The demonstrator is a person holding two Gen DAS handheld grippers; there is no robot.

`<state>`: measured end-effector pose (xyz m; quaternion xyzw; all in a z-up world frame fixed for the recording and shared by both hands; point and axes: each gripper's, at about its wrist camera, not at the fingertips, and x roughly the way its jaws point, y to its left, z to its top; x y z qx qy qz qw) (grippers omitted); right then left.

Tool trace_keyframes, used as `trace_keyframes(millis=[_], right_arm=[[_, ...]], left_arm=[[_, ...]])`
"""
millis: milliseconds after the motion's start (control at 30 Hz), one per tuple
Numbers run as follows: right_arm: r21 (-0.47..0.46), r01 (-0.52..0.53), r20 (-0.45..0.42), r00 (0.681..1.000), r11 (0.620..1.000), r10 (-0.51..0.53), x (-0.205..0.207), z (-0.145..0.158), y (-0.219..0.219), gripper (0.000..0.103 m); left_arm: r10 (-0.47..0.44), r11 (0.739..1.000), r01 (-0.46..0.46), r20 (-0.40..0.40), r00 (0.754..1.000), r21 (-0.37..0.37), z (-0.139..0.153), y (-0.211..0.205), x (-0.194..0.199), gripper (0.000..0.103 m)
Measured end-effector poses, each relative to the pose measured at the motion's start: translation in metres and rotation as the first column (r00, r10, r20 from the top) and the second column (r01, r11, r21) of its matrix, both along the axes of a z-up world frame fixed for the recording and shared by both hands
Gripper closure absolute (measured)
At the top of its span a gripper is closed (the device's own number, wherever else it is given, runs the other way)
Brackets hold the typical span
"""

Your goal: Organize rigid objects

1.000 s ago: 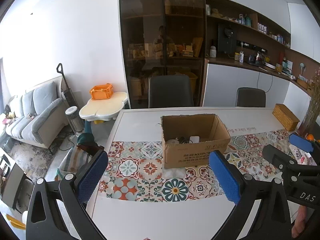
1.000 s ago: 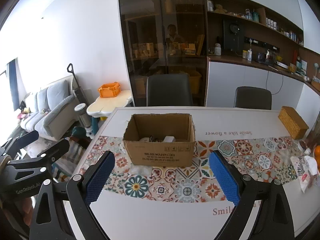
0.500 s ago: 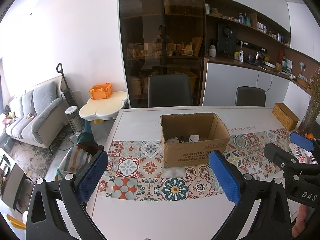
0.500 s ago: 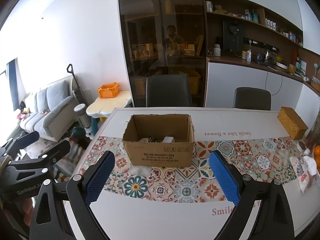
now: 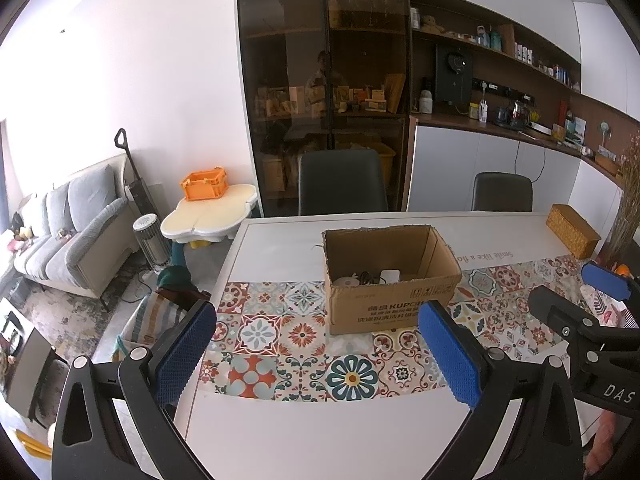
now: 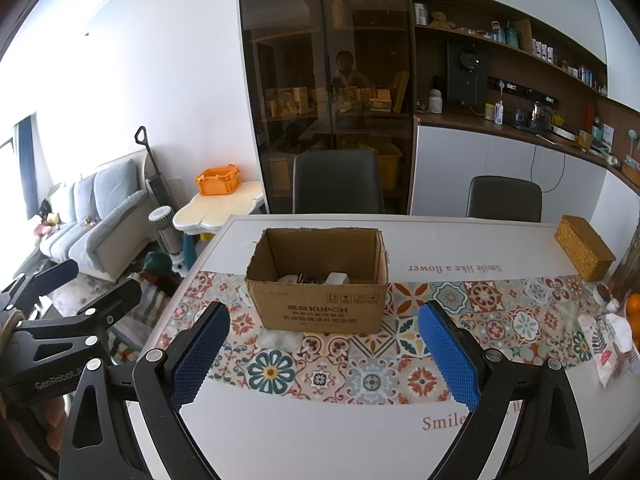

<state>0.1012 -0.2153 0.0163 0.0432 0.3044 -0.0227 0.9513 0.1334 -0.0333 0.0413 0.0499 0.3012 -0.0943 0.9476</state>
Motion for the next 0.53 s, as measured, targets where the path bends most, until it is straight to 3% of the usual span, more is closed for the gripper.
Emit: trace_keyframes(millis=[533], right_arm=[[-0.001, -0.003, -0.005, 1.000, 1.000, 0.003, 0.0003, 0.0002, -0.0007, 0.008]], left_arm=[[0.003, 1.000, -0.003, -0.004, 1.000, 0.003, -0.0005, 0.0009, -0.0006, 0.000]])
